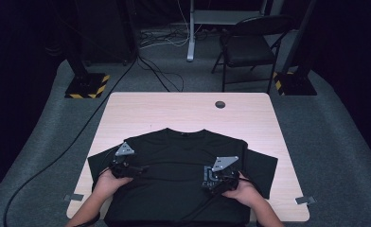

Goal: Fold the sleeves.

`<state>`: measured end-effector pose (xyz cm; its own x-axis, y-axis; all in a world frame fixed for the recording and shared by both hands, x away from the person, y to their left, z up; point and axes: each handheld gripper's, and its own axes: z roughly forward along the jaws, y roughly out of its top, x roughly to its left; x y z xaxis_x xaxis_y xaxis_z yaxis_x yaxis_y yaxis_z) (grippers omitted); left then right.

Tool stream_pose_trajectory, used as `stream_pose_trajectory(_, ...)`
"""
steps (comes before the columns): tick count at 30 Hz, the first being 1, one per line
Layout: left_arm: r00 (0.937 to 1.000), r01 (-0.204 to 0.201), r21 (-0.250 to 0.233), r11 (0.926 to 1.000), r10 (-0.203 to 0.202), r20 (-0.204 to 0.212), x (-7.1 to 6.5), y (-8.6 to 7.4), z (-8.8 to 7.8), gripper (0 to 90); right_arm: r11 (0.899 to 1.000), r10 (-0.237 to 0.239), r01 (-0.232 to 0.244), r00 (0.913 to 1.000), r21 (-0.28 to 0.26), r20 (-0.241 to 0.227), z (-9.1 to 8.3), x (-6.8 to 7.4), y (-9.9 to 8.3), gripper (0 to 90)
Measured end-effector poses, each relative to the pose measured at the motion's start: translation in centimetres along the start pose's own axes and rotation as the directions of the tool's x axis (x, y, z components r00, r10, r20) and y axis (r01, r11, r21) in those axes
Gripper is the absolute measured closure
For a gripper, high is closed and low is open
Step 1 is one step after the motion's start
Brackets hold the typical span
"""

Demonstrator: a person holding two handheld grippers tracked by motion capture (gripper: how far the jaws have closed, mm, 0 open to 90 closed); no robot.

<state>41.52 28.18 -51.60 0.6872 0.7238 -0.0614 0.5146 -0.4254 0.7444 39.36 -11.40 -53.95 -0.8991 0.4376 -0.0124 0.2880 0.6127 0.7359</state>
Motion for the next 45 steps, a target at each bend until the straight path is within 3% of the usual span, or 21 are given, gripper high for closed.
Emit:
stream_pose_trajectory(2, 1.0000, 0.004, -0.002, 1.0000, -0.004, -0.002, 0.1, 0.0, -0.1, 17.1, 1.000, -0.003, 0.003, 1.0000, 0.001, 0.000, 0.0, 0.0, 0.0, 8.0)
stream_pose_trajectory(6, 0.9987, -0.036, -0.010, 0.9993, 0.036, -0.036, 0.0, 0.0, -0.2, 16.3, 1.000, -0.004, 0.004, 1.0000, 0.001, 0.001, 0.0, 0.0, 0.0, 8.0)
stream_pose_trajectory(10, 0.9980, -0.051, -0.013, 0.9986, 0.050, -0.038, 0.0, 0.1, -0.3, 15.7, 1.000, -0.003, 0.003, 1.0000, 0.001, 0.000, 0.0, 0.0, 0.0, 8.1)
stream_pose_trajectory(23, 0.9994, -0.006, -0.001, 1.0000, 0.006, -0.033, 0.9, -0.2, -0.7, 18.5, 1.000, 0.009, -0.009, 0.9999, -0.007, 0.011, 0.0, 0.0, 0.0, 11.1)
stream_pose_trajectory(35, 0.9973, 0.037, -0.002, 0.9993, -0.037, -0.063, 2.2, -0.7, -1.6, 20.0, 1.000, 0.009, -0.009, 0.9999, -0.007, 0.011, 0.0, 0.0, 0.0, 11.1)
stream_pose_trajectory(45, 0.9958, 0.050, 0.001, 0.9987, -0.050, -0.077, 2.8, -0.8, -2.0, 19.7, 1.000, 0.013, -0.012, 0.9998, -0.010, 0.012, -0.1, -0.1, 0.0, 12.0)
